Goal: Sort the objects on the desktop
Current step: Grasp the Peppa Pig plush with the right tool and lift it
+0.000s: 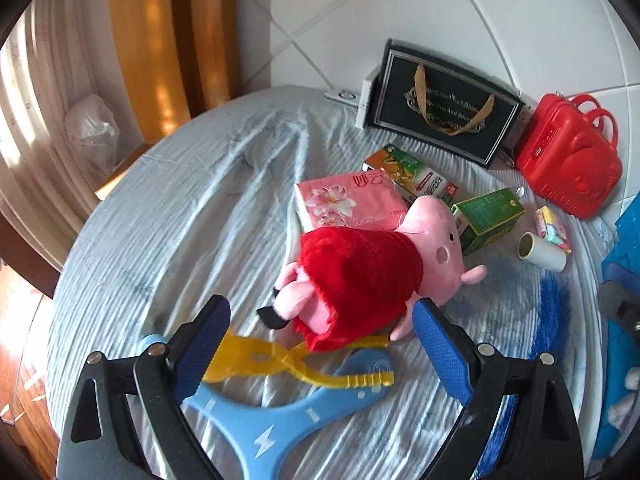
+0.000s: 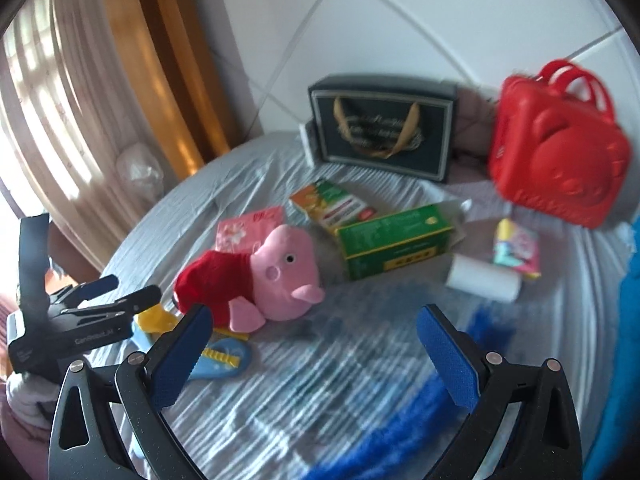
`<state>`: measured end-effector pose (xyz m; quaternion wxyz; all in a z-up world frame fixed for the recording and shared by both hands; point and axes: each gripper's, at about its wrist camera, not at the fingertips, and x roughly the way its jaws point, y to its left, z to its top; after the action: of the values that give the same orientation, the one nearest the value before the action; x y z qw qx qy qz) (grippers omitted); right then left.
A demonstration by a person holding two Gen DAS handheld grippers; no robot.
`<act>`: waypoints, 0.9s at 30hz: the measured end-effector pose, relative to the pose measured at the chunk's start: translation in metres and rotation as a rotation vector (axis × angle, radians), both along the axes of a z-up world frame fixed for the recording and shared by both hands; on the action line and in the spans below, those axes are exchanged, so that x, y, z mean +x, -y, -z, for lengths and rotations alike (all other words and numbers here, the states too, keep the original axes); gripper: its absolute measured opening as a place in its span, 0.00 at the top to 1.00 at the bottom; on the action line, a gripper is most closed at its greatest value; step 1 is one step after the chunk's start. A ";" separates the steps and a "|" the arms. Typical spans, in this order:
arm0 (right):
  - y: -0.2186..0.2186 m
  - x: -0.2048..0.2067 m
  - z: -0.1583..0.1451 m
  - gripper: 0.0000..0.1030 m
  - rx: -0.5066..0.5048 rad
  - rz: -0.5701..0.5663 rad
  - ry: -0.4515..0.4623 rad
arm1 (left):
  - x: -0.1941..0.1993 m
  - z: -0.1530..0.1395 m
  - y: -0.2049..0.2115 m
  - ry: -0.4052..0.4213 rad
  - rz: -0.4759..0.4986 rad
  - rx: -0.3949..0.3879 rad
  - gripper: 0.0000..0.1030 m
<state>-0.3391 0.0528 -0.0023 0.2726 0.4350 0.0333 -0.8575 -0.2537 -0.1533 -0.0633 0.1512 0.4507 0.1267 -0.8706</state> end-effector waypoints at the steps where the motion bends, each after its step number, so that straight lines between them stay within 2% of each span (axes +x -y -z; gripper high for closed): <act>1: 0.009 -0.009 0.010 0.00 0.003 -0.014 0.026 | -0.007 0.006 -0.001 0.013 0.008 -0.003 0.09; 7: 0.046 -0.064 0.074 0.00 -0.013 -0.073 0.198 | -0.044 0.050 -0.007 0.132 0.082 -0.057 0.09; 10: 0.061 -0.078 0.095 0.00 -0.022 -0.113 0.246 | -0.048 0.065 0.002 0.126 0.084 -0.020 0.00; 14: 0.084 -0.092 0.120 0.00 0.007 -0.160 0.298 | -0.051 0.072 0.013 0.097 0.117 0.036 0.00; 16: 0.090 -0.099 0.132 0.00 -0.029 -0.175 0.338 | -0.051 0.072 0.010 0.113 0.145 0.021 0.00; 18: 0.089 -0.103 0.135 0.00 -0.076 -0.176 0.377 | -0.046 0.072 0.004 0.132 0.170 -0.011 0.00; 21: 0.089 -0.100 0.130 0.00 -0.053 -0.195 0.358 | -0.046 0.080 0.001 0.153 0.156 -0.036 0.00; 24: 0.093 -0.099 0.128 0.00 -0.032 -0.219 0.347 | -0.060 0.092 0.006 0.165 0.141 0.007 0.00; 27: 0.098 -0.103 0.134 0.00 -0.036 -0.222 0.356 | -0.068 0.097 0.000 0.159 0.149 -0.026 0.00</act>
<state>-0.4421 -0.0450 -0.1365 0.3749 0.5682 0.0170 -0.7323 -0.3222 -0.1531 -0.1607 0.1017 0.5246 0.0691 -0.8424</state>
